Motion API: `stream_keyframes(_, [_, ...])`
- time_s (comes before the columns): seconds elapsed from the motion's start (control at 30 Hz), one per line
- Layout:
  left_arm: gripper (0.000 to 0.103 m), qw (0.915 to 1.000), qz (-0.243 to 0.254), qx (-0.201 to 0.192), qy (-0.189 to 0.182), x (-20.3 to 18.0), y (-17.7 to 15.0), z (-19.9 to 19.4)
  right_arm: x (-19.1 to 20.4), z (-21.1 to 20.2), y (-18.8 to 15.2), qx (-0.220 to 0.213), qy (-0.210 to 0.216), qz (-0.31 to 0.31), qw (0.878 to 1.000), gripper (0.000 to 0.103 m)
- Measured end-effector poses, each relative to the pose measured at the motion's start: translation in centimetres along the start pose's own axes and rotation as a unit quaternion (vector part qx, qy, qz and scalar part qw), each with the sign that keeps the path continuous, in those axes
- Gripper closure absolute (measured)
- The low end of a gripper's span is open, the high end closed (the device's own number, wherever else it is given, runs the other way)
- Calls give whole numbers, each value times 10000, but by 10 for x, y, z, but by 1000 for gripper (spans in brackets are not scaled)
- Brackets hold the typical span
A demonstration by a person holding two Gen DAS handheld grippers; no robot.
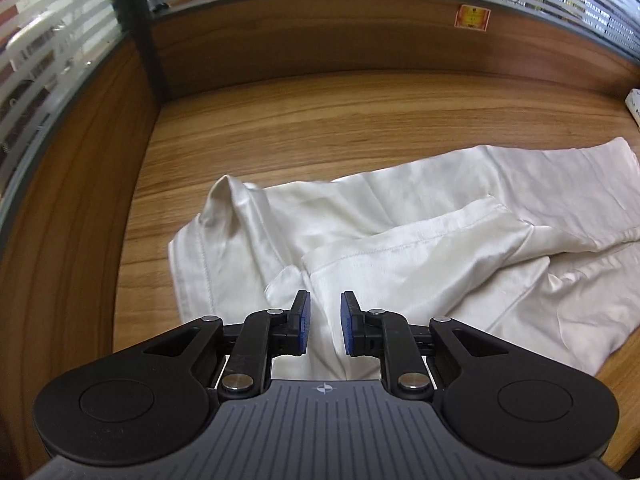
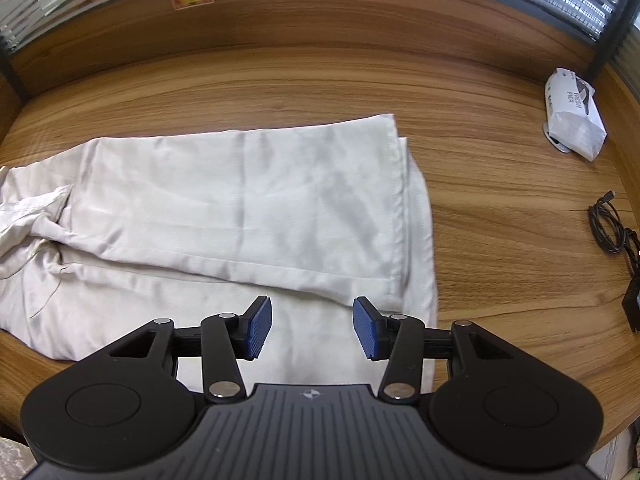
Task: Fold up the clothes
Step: 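Open both grippers and release the folded shirt on the desk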
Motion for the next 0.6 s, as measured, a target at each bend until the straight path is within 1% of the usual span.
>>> stream_keyframes(0.1, [83,9998,99,117,88,-1,-4,11,3,1,-3,21,10,28,10000,51])
stream_keyframes(0.17, [83,9994,163,259,169,-1,-9,19,3,2,-6,31,1,61,10000,50])
stream_keyframes(0.23, [81,9988,111,429,206,1,-15,28,4,3,-8,43,0,103,9999,50])
stream_keyframes(0.33, [81,9991,-16,350,236,5,-13,22,6,4,-9,57,6,103,9999,50])
stream_keyframes(0.4, [81,9995,-107,177,230,7,-6,15,7,4,-8,47,20,101,9999,50])
stream_keyframes(0.47, [80,9995,-216,-76,226,11,6,7,10,3,-6,27,35,97,9999,50])
stream_keyframes(0.6, [78,9984,-400,-263,310,21,29,11,15,4,-3,37,48,46,10000,50])
Point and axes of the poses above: each gripper's, at about its wrist camera, not at the fingertips, and z roughly the way its jaws point, x to its left, y to its top, the point moved 9 cm from there along z, roughly the way its jaws point, and after that the axes turned 14 degrees about y, right-handed, at the moved point
